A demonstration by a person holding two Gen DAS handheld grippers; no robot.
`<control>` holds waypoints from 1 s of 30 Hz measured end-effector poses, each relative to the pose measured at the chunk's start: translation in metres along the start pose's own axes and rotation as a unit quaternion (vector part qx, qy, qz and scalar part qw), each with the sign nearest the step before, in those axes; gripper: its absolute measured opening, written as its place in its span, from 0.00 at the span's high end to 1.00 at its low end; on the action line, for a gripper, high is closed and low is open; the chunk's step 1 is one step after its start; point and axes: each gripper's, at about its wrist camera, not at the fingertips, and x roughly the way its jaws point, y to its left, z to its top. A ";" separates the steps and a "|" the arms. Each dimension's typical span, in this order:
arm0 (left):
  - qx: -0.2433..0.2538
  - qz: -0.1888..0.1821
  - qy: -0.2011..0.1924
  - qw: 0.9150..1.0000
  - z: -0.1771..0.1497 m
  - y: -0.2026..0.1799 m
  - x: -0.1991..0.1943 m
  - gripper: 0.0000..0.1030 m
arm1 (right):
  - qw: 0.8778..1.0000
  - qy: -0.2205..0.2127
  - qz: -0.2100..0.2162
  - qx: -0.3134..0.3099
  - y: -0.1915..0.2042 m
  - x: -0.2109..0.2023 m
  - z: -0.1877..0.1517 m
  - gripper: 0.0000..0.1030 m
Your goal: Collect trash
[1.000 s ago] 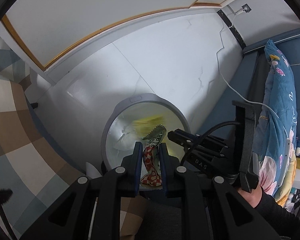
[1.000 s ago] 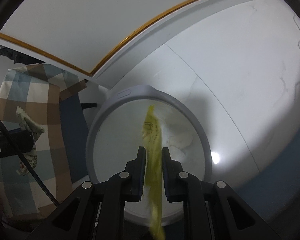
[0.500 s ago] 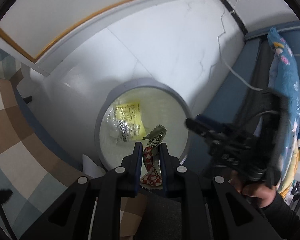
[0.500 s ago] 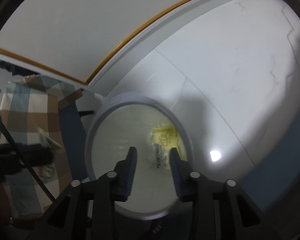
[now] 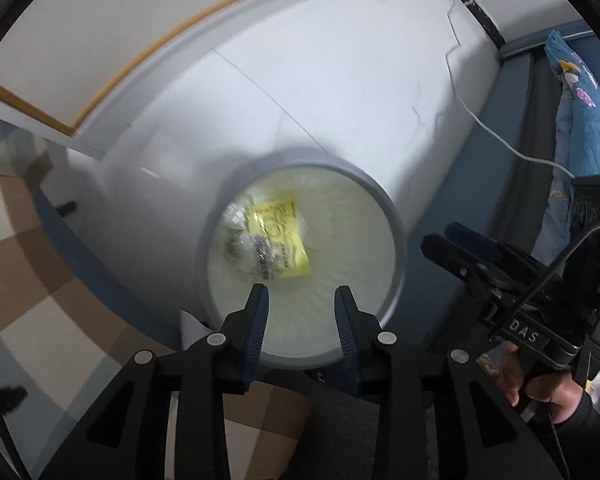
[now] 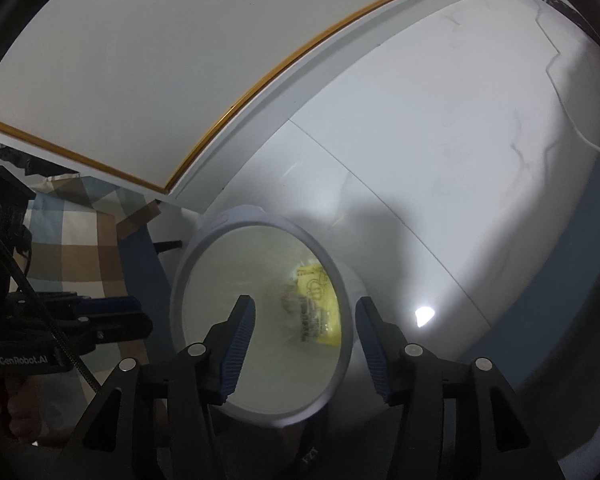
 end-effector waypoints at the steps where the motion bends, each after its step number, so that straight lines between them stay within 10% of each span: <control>1: -0.001 0.006 -0.014 1.000 -0.001 0.001 -0.005 0.71 | 1.000 -0.002 -0.002 0.000 0.001 -0.001 0.000 0.45; 8: -0.027 0.075 -0.125 0.989 -0.015 0.008 -0.056 0.71 | 1.000 -0.017 0.002 -0.008 0.011 -0.021 -0.001 0.34; 19: -0.090 0.115 -0.293 0.945 -0.071 0.026 -0.155 0.52 | 0.994 -0.096 -0.004 -0.045 0.052 -0.093 0.000 0.24; 30: -0.162 0.163 -0.471 0.852 -0.172 0.056 -0.265 0.20 | 0.959 -0.254 0.010 -0.122 0.141 -0.224 -0.008 0.19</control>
